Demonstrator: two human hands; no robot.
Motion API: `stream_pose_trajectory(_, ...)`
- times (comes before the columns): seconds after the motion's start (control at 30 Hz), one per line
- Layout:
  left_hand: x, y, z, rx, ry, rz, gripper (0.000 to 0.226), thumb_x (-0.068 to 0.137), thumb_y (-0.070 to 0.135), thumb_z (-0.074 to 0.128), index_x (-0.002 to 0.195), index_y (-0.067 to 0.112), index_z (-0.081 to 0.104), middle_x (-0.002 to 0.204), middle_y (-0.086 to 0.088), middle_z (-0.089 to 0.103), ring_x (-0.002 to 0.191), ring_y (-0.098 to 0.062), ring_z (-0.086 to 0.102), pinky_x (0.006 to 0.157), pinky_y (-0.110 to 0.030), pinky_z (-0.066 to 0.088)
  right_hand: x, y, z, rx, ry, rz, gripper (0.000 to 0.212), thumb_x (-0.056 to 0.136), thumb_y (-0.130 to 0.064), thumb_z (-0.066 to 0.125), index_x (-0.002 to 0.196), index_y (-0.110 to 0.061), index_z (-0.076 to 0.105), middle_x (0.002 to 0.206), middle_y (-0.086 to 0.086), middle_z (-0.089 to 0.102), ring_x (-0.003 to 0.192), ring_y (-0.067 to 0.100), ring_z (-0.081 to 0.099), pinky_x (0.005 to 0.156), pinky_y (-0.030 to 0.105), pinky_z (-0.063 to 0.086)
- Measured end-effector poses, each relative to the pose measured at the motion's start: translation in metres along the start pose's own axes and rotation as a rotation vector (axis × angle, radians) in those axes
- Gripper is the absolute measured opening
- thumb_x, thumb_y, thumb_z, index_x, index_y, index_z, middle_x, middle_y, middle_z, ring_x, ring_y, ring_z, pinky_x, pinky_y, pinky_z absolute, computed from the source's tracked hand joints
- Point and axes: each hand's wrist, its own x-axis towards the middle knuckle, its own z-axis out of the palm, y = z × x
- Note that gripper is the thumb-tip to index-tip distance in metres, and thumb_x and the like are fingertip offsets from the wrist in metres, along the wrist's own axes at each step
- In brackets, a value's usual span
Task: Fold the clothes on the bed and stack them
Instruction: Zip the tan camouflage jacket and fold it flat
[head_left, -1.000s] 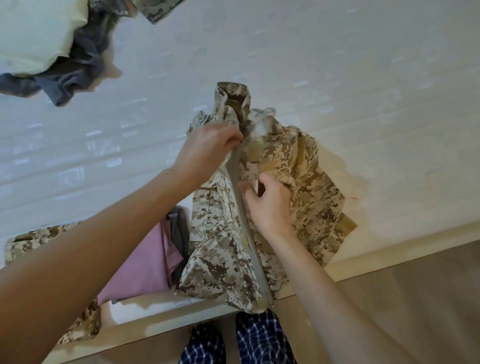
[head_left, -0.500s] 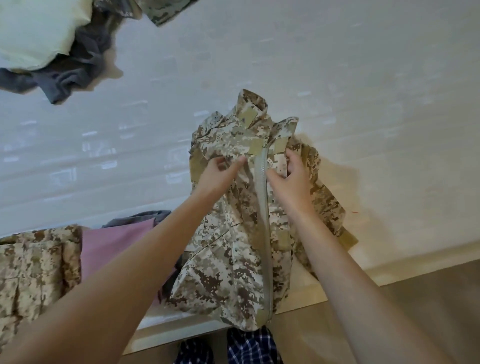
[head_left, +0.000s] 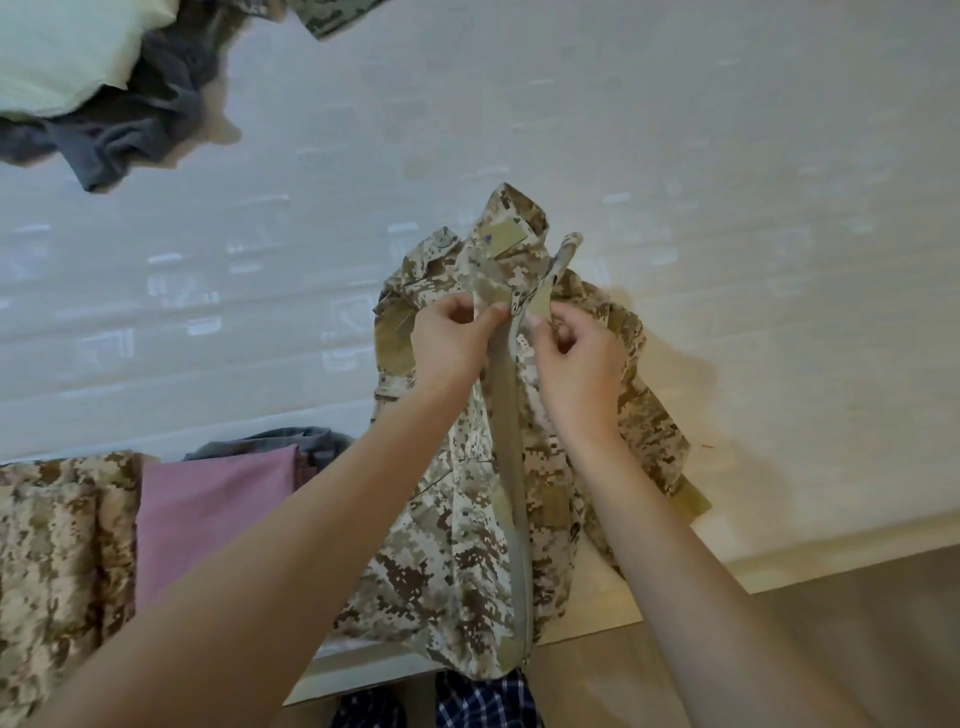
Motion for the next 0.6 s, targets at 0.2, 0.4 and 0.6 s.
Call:
stream_pose_trajectory(0.2, -0.016, 0.001, -0.001, 0.064, 0.015, 0.175, 0.023, 0.086, 0.027, 0.064, 0.064, 0.021, 0.065, 0.049, 0.013, 0.053, 0.047, -0.001, 0.043, 0.049, -0.016, 0.036, 0.002, -0.011, 0.008, -0.367, 0.089, -0.151, 0.013, 0.088, -0.008, 0.057, 0.086, -0.003, 0.069, 0.080, 0.007, 0.063, 0.063, 0.015, 0.048, 0.050, 0.012, 0.027)
stream_pose_trajectory(0.4, -0.020, 0.003, -0.009, 0.074, -0.075, 0.237, 0.016, 0.090, 0.022, 0.061, 0.083, 0.018, 0.075, 0.070, 0.007, 0.069, 0.063, -0.002, 0.059, 0.061, -0.017, 0.048, -0.001, -0.013, 0.012, -0.373, 0.004, -0.273, 0.021, 0.094, -0.008, 0.051, 0.100, 0.000, 0.069, 0.093, 0.012, 0.065, 0.079, 0.023, 0.061, 0.070, 0.026, 0.045)
stream_pose_trajectory(0.6, -0.023, 0.000, -0.014, -0.150, -0.156, 0.095, 0.016, 0.093, 0.017, 0.059, 0.092, 0.024, 0.073, 0.085, 0.009, 0.074, 0.082, -0.002, 0.067, 0.074, -0.016, 0.054, -0.001, -0.013, 0.014, -0.272, -0.097, -0.193, 0.034, 0.097, -0.013, 0.047, 0.130, -0.006, 0.055, 0.118, 0.008, 0.061, 0.102, 0.018, 0.059, 0.082, 0.008, 0.032)
